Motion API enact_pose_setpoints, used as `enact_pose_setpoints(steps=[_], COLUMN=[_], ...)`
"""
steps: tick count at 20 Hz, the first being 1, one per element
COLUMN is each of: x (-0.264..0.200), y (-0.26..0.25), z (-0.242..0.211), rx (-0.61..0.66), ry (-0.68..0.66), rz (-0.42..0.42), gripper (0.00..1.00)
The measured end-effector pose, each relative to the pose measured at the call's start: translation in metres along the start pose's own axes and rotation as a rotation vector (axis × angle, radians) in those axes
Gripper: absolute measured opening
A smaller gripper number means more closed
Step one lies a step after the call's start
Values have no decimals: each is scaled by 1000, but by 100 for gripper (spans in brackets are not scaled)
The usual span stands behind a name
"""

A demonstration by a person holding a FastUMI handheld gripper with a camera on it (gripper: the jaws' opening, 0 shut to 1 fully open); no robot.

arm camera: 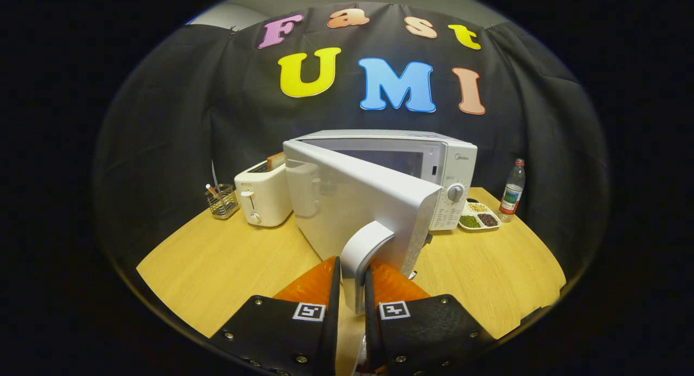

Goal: Open the microwave, put the food inside, and close the microwave door.

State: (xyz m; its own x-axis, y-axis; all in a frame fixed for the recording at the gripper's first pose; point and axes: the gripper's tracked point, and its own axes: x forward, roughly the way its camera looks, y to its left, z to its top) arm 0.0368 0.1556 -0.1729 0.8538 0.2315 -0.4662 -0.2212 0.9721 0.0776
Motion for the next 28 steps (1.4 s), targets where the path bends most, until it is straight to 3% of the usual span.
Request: enact_pose_setpoints(steps=[20,22,25,28], x=[-40,-45,-70,-93], y=[145,159,192,176], z=[-21,-24,-30,-14], rx=[-24,0,17,34], ry=[-46,-29,2,-51], rz=[134,198,402,447], gripper=[22,22,22,22])
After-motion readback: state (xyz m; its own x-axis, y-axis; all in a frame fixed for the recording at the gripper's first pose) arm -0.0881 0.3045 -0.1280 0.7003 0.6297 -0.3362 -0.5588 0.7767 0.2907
